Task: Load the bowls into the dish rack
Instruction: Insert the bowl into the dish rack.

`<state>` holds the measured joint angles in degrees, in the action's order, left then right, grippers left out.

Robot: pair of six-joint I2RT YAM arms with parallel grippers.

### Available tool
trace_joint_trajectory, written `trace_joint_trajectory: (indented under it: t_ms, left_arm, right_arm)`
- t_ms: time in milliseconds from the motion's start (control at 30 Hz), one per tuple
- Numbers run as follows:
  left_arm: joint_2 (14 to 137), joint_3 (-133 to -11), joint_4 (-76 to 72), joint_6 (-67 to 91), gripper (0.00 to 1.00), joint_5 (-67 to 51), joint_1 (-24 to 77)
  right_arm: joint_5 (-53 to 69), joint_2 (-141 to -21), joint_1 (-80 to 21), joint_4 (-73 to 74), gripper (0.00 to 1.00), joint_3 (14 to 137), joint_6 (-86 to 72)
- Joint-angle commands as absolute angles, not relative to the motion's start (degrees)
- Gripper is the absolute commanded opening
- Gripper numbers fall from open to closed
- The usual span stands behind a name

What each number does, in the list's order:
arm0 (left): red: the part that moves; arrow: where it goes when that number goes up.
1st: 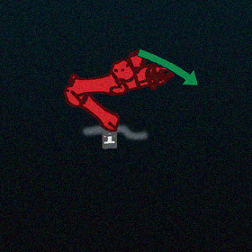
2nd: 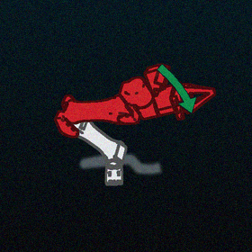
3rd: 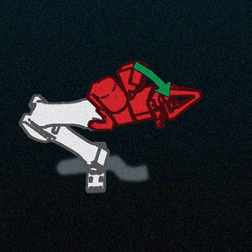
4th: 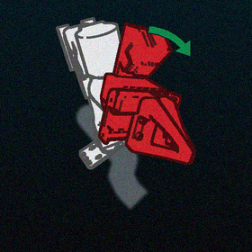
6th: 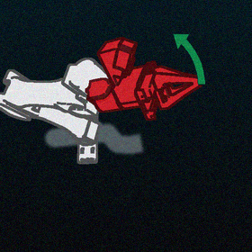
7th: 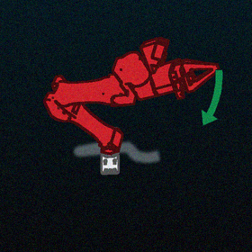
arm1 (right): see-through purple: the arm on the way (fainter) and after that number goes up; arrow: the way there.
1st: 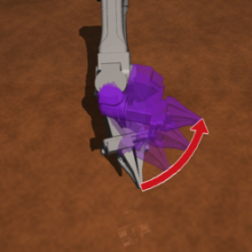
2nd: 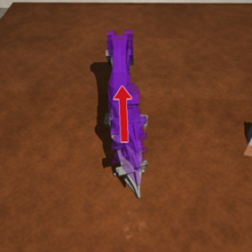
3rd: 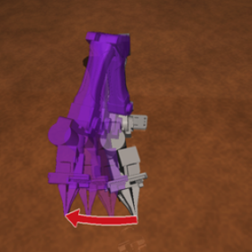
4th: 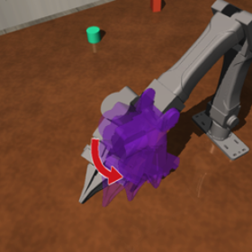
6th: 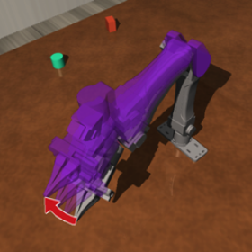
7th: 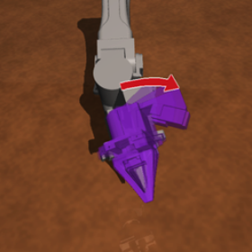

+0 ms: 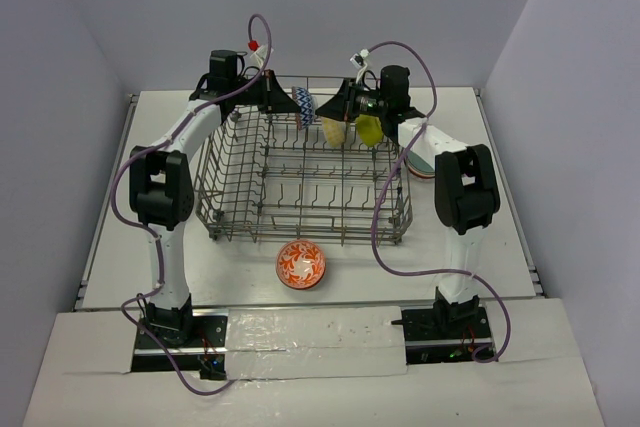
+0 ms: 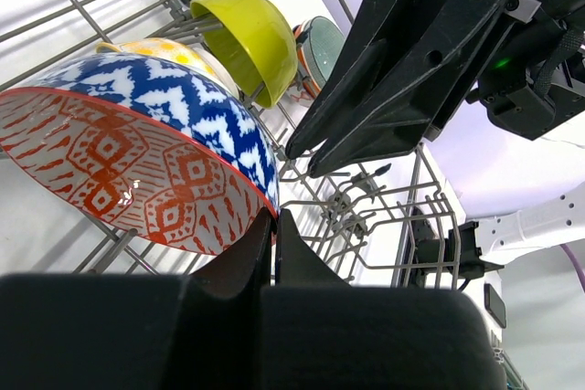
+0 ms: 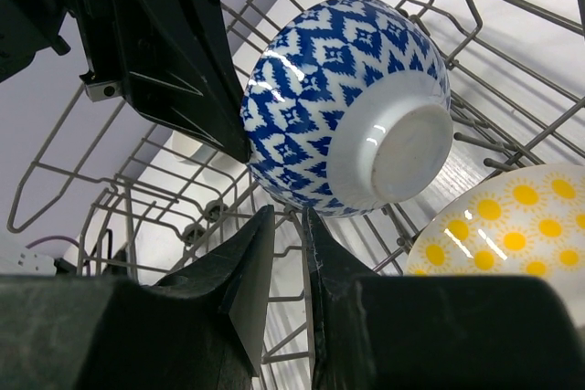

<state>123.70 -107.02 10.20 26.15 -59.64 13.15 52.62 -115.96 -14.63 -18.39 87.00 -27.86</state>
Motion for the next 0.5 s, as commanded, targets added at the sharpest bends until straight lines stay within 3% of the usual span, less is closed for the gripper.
trace_joint_trajectory:
  t_ms: [0, 233, 467]
  left_arm:
    - [124.1, -107.8, 11.7, 25.1, 0.00, -60.7, 13.6]
    - [123.8, -108.9, 13.2, 23.6, 0.00, -62.8, 13.7]
    - [123.7, -109.6, 14.5, 21.7, 0.00, -64.7, 14.2]
  right_arm:
    - [52.8, -114.7, -14.9, -19.1, 0.26, 87.3, -26.3]
    - [51.9, -115.0, -14.9, -17.3, 0.27, 87.9, -25.5]
    - [50.7, -117.1, -15.0, -14.8, 0.35, 91.5, -25.3]
